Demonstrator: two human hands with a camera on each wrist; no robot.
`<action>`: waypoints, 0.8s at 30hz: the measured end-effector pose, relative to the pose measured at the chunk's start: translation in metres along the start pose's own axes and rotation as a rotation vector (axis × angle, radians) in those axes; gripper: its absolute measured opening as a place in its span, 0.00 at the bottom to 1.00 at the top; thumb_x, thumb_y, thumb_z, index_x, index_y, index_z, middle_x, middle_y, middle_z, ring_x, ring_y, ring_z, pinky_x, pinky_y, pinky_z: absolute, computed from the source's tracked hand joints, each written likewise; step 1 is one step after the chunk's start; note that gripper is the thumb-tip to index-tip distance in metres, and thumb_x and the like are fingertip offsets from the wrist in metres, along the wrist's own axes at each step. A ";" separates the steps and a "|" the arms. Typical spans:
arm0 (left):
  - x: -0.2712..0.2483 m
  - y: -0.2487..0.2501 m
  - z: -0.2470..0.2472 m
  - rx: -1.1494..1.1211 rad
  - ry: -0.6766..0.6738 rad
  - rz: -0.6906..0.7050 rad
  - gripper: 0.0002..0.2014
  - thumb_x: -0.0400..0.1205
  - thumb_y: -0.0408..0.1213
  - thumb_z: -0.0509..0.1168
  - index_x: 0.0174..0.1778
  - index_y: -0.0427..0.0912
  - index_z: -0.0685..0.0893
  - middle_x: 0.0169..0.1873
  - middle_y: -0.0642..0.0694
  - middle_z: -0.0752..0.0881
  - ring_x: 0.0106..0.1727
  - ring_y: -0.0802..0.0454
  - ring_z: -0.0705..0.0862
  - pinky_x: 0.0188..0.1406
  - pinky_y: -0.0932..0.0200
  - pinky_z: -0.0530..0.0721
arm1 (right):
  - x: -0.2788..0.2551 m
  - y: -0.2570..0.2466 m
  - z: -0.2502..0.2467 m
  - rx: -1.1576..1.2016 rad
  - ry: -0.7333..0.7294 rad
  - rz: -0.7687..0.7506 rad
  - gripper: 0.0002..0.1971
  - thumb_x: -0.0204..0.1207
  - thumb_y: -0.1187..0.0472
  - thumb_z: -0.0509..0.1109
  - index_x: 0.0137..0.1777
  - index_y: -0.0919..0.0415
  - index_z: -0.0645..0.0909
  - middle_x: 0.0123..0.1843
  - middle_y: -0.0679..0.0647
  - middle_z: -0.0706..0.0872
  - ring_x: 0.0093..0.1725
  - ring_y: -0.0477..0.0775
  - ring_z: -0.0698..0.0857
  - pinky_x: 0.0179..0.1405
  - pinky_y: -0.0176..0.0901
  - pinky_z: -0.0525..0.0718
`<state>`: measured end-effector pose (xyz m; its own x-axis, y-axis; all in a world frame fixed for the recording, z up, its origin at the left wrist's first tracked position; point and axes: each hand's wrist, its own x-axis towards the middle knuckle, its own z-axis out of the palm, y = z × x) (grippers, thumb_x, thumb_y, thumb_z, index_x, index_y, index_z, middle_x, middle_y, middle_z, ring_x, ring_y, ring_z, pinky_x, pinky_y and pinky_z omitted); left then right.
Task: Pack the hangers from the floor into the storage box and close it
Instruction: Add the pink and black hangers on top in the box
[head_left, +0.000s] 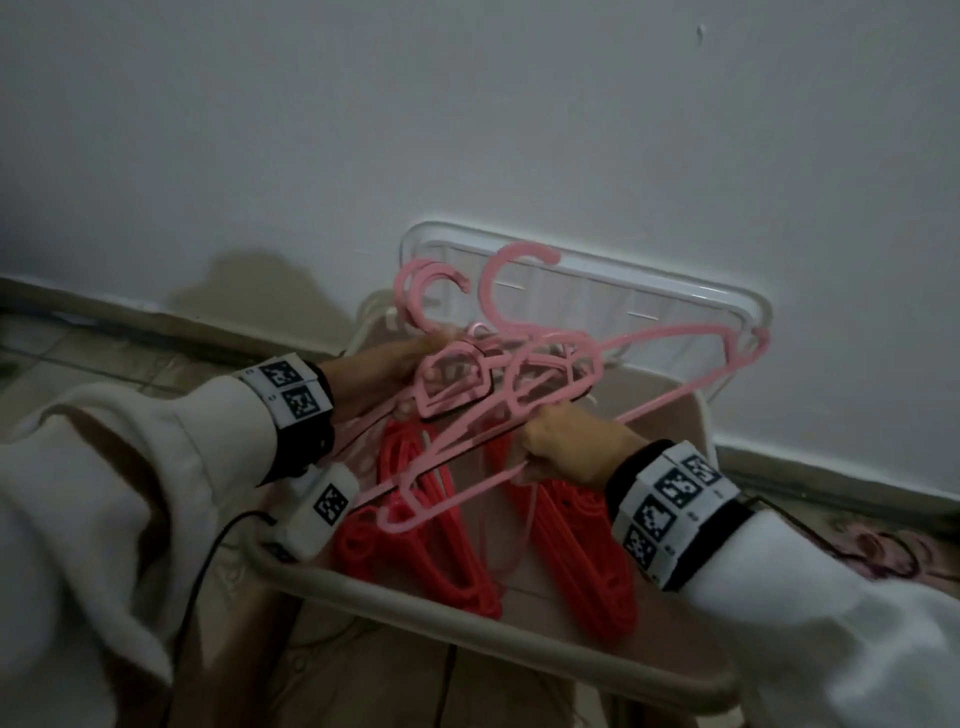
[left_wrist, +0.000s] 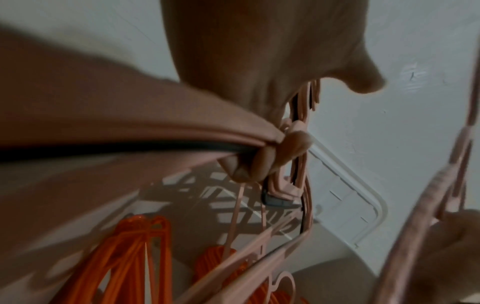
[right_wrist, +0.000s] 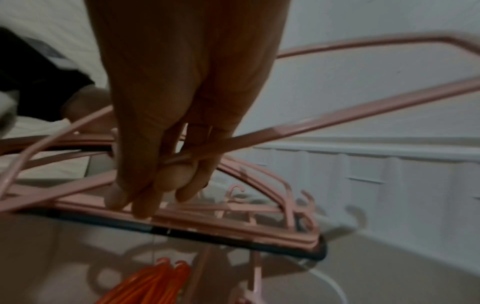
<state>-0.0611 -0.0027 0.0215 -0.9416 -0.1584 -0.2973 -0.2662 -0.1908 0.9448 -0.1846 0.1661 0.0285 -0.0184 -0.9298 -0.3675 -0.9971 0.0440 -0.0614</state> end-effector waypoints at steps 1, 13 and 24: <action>-0.003 0.000 0.002 0.019 -0.034 -0.029 0.14 0.72 0.53 0.68 0.40 0.45 0.87 0.46 0.35 0.83 0.41 0.50 0.80 0.38 0.61 0.79 | 0.007 -0.004 0.005 0.022 -0.027 -0.017 0.14 0.76 0.58 0.69 0.58 0.63 0.84 0.55 0.62 0.86 0.57 0.61 0.83 0.54 0.46 0.76; 0.018 -0.015 -0.002 0.422 0.310 -0.073 0.14 0.58 0.35 0.64 0.36 0.30 0.83 0.18 0.43 0.81 0.15 0.55 0.76 0.16 0.67 0.75 | 0.057 -0.034 0.012 0.193 0.093 -0.230 0.11 0.69 0.69 0.73 0.53 0.66 0.86 0.55 0.66 0.85 0.55 0.64 0.84 0.56 0.52 0.80; 0.008 -0.018 -0.023 0.331 0.459 0.063 0.08 0.79 0.30 0.67 0.50 0.44 0.77 0.12 0.55 0.77 0.12 0.62 0.72 0.12 0.72 0.71 | 0.038 0.045 0.022 0.570 -0.381 0.170 0.11 0.74 0.71 0.68 0.55 0.72 0.85 0.30 0.42 0.88 0.24 0.31 0.80 0.31 0.25 0.79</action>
<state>-0.0595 -0.0232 -0.0008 -0.7912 -0.5784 -0.1984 -0.3328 0.1350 0.9333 -0.2290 0.1411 -0.0086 -0.0401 -0.7053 -0.7078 -0.7869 0.4588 -0.4126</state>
